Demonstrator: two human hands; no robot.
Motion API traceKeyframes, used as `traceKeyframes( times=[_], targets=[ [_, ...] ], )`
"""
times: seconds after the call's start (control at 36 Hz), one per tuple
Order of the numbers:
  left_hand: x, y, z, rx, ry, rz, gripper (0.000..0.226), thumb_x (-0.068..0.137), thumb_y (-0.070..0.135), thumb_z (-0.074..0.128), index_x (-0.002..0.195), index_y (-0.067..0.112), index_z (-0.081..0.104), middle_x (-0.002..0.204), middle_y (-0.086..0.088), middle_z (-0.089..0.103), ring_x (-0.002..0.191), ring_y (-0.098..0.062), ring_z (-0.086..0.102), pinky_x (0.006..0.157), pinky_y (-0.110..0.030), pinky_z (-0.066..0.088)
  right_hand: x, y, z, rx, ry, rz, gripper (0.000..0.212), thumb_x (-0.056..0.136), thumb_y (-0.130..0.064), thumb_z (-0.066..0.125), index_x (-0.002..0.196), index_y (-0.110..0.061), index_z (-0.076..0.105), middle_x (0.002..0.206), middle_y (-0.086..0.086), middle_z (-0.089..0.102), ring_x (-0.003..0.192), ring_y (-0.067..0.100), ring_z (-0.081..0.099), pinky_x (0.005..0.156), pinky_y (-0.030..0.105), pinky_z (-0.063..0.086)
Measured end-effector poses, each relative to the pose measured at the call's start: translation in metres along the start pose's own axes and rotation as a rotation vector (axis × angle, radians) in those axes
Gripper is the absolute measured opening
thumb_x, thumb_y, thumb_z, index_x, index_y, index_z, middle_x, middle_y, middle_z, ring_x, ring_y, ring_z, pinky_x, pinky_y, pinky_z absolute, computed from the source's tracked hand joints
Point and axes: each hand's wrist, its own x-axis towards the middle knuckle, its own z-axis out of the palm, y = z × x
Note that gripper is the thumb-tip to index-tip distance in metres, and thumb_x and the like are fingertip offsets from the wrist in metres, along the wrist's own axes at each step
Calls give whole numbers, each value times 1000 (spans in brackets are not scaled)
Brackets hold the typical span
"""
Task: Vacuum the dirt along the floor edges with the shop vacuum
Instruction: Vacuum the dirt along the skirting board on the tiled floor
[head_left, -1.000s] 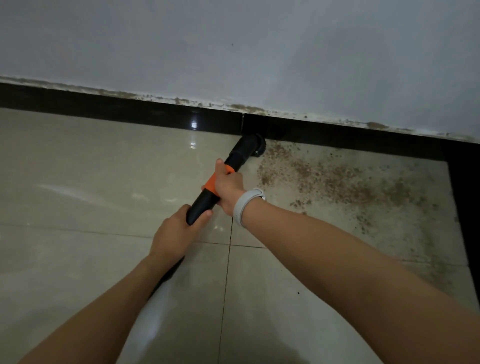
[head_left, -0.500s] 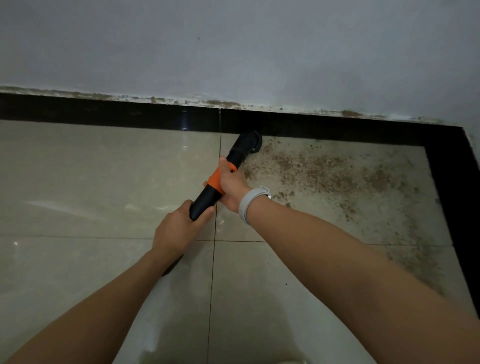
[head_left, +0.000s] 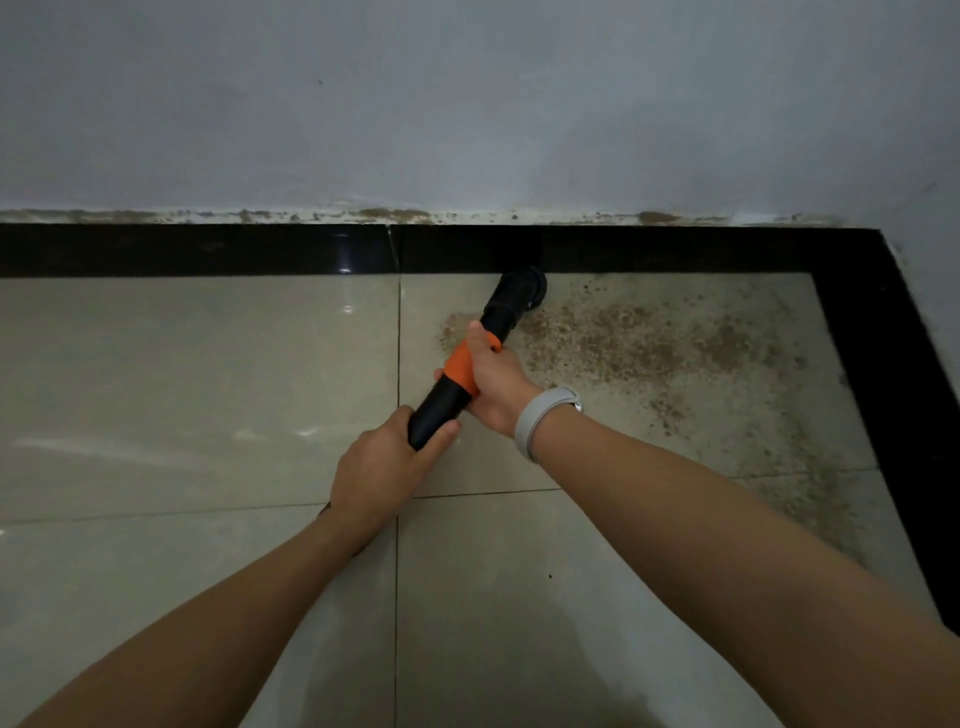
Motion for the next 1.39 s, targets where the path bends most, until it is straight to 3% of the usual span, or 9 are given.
traceKeyframes(
  times=[0.11, 0.36, 0.53, 0.58, 0.69, 1.0, 1.08, 1.28, 1.39],
  targets=[
    [4, 14, 9, 11, -20, 10, 43, 86, 63, 50, 86, 20, 49, 68, -1, 58, 64, -20, 58, 54, -29, 39, 3, -9, -16, 15, -1, 7, 30, 99, -37, 47, 106, -8, 44, 87, 8, 52, 70, 23, 59, 78, 41, 51],
    [14, 48, 32, 34, -58, 64, 43, 86, 64, 48, 86, 21, 47, 67, 1, 56, 64, -20, 57, 53, -30, 38, 7, -30, -59, 19, 28, -5, 29, 99, -39, 47, 106, -11, 41, 90, 7, 53, 80, 25, 61, 88, 46, 52],
    [19, 71, 53, 25, -94, 108, 42, 86, 65, 48, 82, 23, 44, 66, 2, 54, 60, -17, 54, 50, -29, 33, 11, -43, -93, 39, 43, -25, 30, 99, -38, 47, 98, -8, 46, 88, 9, 54, 74, 24, 60, 76, 42, 51],
    [21, 77, 57, 21, -104, 120, 43, 86, 65, 48, 83, 22, 45, 66, 2, 54, 59, -17, 54, 51, -29, 33, 12, -47, -98, 42, 58, -19, 36, 98, -41, 48, 109, -6, 46, 88, 9, 55, 74, 24, 61, 70, 40, 53],
    [29, 91, 62, -9, -161, 134, 46, 86, 64, 50, 90, 18, 51, 74, -1, 61, 69, -22, 60, 57, -30, 41, 16, -58, -111, 83, 92, -31, 32, 99, -39, 49, 99, -7, 44, 82, 11, 54, 71, 25, 59, 81, 44, 53],
    [44, 121, 75, 11, -256, 194, 45, 86, 67, 48, 89, 22, 49, 76, 3, 58, 68, -16, 58, 57, -29, 41, 20, -76, -144, 141, 161, -36, 33, 97, -41, 50, 91, -8, 46, 78, 9, 54, 70, 23, 58, 68, 39, 52],
    [43, 124, 76, 26, -256, 206, 45, 86, 67, 47, 90, 22, 49, 76, 3, 58, 68, -17, 58, 56, -28, 39, 22, -76, -148, 145, 176, -27, 35, 95, -44, 53, 98, -10, 46, 85, 9, 54, 76, 24, 58, 79, 42, 52],
    [36, 127, 65, 73, -213, 220, 48, 87, 67, 44, 93, 20, 49, 76, 2, 59, 66, -17, 57, 54, -29, 37, 15, -78, -137, 179, 198, -59, 42, 95, -45, 52, 116, -9, 44, 92, 11, 54, 78, 24, 59, 71, 40, 52],
    [26, 111, 48, 49, -178, 199, 48, 87, 67, 45, 94, 20, 51, 77, 1, 62, 70, -19, 60, 59, -30, 42, 4, -70, -118, 190, 144, -61, 33, 97, -40, 52, 101, -7, 46, 84, 9, 53, 71, 22, 58, 68, 38, 52]
  ],
)
